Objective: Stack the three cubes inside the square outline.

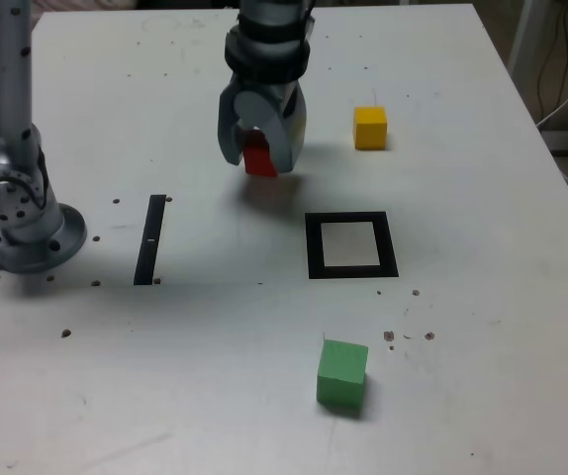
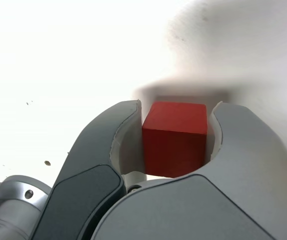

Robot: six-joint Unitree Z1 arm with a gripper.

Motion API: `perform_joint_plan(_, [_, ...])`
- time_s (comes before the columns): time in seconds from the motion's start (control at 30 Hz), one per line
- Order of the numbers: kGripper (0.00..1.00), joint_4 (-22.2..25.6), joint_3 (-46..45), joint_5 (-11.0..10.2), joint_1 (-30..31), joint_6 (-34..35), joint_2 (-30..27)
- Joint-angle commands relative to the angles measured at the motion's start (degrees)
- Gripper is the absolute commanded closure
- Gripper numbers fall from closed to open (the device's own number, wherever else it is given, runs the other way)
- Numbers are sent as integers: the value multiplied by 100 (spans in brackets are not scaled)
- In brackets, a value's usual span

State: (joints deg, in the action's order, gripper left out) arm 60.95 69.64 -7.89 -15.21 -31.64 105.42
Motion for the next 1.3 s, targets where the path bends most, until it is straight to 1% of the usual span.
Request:
perform_joint_plan(0.0, [80, 98, 60, 83, 82, 22, -143])
perform_joint_plan(0.17, [84, 339, 255, 274, 371, 143, -294])
perform_joint_plan(0.3, [87, 549, 612, 297, 751, 368, -301])
perform_joint_plan(0.37, [88, 757, 897, 292, 977, 549, -231])
perform_joint_plan(0.47, [89, 1037, 1243, 258, 1258, 889, -129])
perform_joint_plan(0.6, [89, 1301, 1580, 222, 1590, 1545, -26])
perform_joint_plan(0.7, [89, 1432, 1681, 254, 1787, 2076, 51])
perform_joint_plan(0.87, [89, 1525, 1820, 302, 2078, 2661, 257])
perform_joint_plan(1.07, [88, 1706, 2156, 250, 2249, 2926, 650])
perform_joint_plan(1.27, [88, 1500, 2100, 277, 2249, 3069, 1003])
